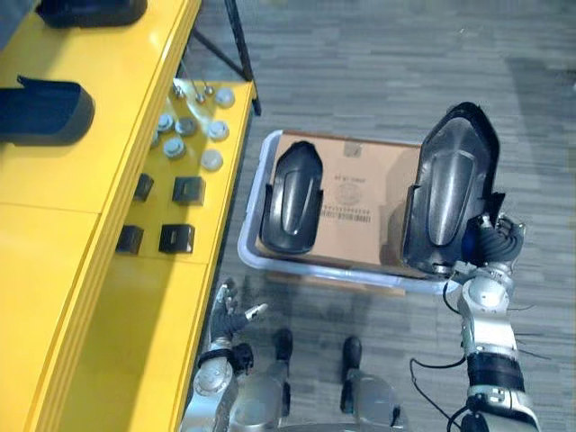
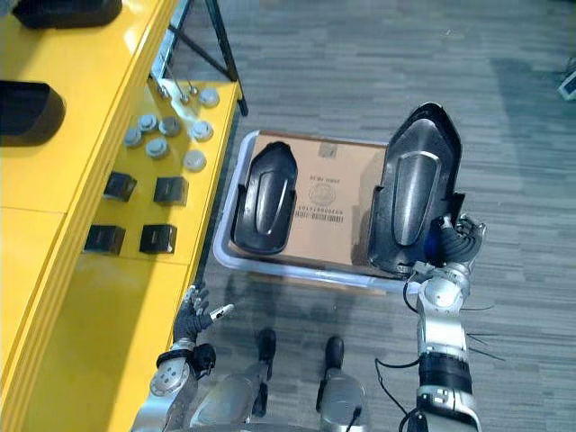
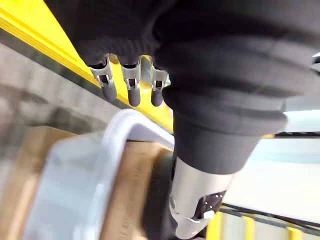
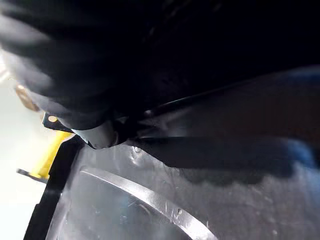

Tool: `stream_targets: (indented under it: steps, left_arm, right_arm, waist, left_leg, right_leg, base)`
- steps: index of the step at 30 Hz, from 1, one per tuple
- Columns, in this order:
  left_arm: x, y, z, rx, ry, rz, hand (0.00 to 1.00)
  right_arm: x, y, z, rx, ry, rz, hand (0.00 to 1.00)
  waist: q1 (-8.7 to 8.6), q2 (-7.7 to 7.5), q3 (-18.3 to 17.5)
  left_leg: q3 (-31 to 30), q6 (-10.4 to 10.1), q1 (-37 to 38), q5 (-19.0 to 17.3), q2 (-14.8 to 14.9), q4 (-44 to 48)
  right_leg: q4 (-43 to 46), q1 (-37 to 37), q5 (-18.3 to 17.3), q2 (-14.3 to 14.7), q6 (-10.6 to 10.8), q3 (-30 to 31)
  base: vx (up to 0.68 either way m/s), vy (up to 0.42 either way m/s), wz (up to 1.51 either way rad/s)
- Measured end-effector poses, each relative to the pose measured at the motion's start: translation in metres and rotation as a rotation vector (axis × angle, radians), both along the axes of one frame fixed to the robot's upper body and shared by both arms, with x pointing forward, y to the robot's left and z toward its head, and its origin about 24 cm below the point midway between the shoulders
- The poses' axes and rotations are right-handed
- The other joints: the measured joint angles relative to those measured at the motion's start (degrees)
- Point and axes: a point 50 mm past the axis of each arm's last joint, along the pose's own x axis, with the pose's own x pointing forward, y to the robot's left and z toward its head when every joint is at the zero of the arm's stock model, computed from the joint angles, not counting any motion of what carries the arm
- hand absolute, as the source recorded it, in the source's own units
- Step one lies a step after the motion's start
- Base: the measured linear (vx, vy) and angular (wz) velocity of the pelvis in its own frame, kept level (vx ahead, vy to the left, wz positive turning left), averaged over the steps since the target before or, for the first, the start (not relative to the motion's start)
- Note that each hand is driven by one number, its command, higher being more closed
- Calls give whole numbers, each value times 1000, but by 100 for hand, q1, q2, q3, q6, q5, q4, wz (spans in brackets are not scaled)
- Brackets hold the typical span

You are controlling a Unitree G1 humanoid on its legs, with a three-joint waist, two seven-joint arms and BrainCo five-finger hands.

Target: Walk over and take plastic housings, then place them on the shelf

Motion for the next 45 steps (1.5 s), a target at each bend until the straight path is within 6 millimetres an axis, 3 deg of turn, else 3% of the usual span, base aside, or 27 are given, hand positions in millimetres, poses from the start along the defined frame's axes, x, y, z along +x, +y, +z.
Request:
stream_targets:
  steps: [2,7,13,14,17,25,29,34,39,45]
  left_arm:
    - [11,-3,38,34,-172,-18,0]
    - [16,-17,93,52,-424,-50,0]
    - [24,-48,113,53,-521,-141,0]
    - [27,-60,118,50,-545,-187,0]
    - [29,-68,121,37,-562,-204,0]
    - [31,-78,117,7,-534,-237,0]
    - [25,-109,123,-1,-573,-405,0]
    - [29,-111,119,17,-552,-425,0]
    - [34,-102,106,41,-488,-392,0]
    - [33,-86,97,28,-440,-342,0]
  right_arm:
    - [-2,16,15,-39,-71,53,100]
    - [-3,59,36,-80,-184,203,100]
    - [-3,104,50,-75,-265,395,100]
    - [-3,117,52,-69,-279,454,100]
    - [-4,130,53,-43,-294,506,100]
    - [-4,129,53,-81,-284,528,100]
    - [-6,156,50,-85,-272,647,100]
    - [-8,168,46,-126,-246,717,100]
    - [-1,160,32,-201,-162,669,100]
    - [4,134,27,-299,-104,521,100]
  waist:
    - [1,-12,-68]
    - [17,-19,-292]
    - [29,-88,-531]
    - [28,-105,-606]
    - [37,-119,-728]
    - [13,-152,-1011]
    - [18,-164,-1077]
    - [16,-172,-1180]
    - [31,-174,-1192]
    - [32,-181,-1198]
  left_leg:
    - [1,1,82,1,1,-24]
    - [-32,1,232,1,-10,-62]
    - [-49,1,284,1,-10,-71]
    - [-39,2,307,2,-9,-76]
    - [31,2,422,4,1,-161]
    - [133,2,474,3,-2,-190]
    - [149,2,477,3,0,-190]
    - [157,2,530,3,-2,-194]
    - [134,3,544,6,-4,-212]
    - [91,22,543,21,-11,-212]
  right_leg:
    - [-15,69,0,-3,0,-3]
    - [-101,271,0,-15,1,-61]
    - [-105,330,-2,-15,4,-82]
    - [-105,346,-2,-15,4,-72]
    - [-110,384,-1,-6,4,-1]
    - [-144,393,21,-10,23,103]
    - [-190,409,58,-1,26,119]
    - [-222,474,74,-6,29,131]
    - [-218,487,73,-7,31,117]
    - [-218,506,68,-12,37,65]
  base:
    - [0,0,0]
    - [10,-5,5]
    - [-5,-2,3]
    - [0,0,0]
    - [-24,-3,-13]
    - [-7,-1,-6]
    - [-6,-2,-1]
    - [-18,-5,0]
    - [-45,-9,2]
    - [-9,-9,4]
